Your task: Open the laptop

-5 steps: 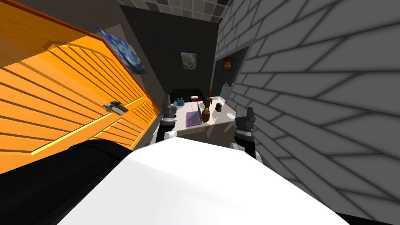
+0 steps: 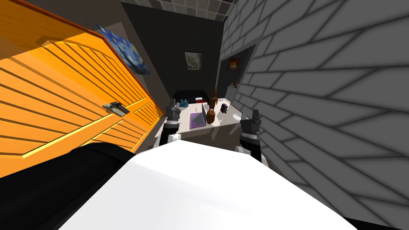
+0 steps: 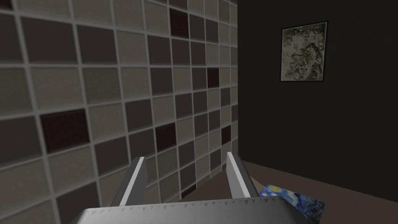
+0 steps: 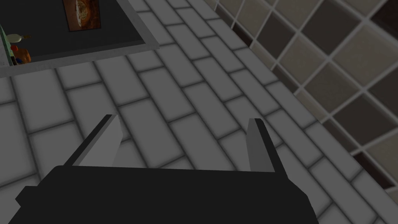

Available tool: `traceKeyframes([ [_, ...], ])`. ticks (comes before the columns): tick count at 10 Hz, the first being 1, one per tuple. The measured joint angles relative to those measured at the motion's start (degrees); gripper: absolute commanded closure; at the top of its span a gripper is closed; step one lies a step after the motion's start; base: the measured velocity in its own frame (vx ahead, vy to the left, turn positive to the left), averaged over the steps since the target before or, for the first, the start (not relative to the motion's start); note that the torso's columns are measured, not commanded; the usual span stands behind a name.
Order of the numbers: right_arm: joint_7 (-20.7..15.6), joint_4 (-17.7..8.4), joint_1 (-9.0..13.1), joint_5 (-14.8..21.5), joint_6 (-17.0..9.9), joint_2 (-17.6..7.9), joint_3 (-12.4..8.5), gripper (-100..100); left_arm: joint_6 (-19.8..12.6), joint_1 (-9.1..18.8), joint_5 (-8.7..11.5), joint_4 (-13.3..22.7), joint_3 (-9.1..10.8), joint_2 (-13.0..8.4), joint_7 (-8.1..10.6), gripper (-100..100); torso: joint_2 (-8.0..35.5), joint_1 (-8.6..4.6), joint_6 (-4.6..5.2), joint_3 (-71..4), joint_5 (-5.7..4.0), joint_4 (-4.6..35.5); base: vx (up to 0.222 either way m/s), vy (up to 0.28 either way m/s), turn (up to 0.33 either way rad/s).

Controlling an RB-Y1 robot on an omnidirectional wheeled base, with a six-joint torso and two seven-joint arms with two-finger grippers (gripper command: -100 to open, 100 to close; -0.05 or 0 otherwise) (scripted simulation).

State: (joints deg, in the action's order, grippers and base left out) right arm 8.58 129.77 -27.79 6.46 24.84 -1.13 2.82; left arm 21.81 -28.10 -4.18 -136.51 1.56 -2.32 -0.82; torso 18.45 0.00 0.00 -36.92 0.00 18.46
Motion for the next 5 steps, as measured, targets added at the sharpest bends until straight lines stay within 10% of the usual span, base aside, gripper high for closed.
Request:
traceKeyframes([
  [4, 0.0, 0.0, 0.0, 0.0, 0.0, 0.0, 0.0, 0, 0.0, 0.0, 0.0, 0.0, 0.0, 0.0, 0.0, 0, 16.9, 0.0, 0.0, -33.8, 0.0, 16.9, 0.0, 0.0, 0.0],
  [5, 0.0, 0.0, 0.0, 0.0, 0.0, 0.0, 0.0, 0, 0.0, 0.0, 0.0, 0.0, 0.0, 0.0, 0.0, -100, 21.2, 0.0, 0.0, -42.3, 0.0, 21.1, 0.019, -0.025, 0.003],
])
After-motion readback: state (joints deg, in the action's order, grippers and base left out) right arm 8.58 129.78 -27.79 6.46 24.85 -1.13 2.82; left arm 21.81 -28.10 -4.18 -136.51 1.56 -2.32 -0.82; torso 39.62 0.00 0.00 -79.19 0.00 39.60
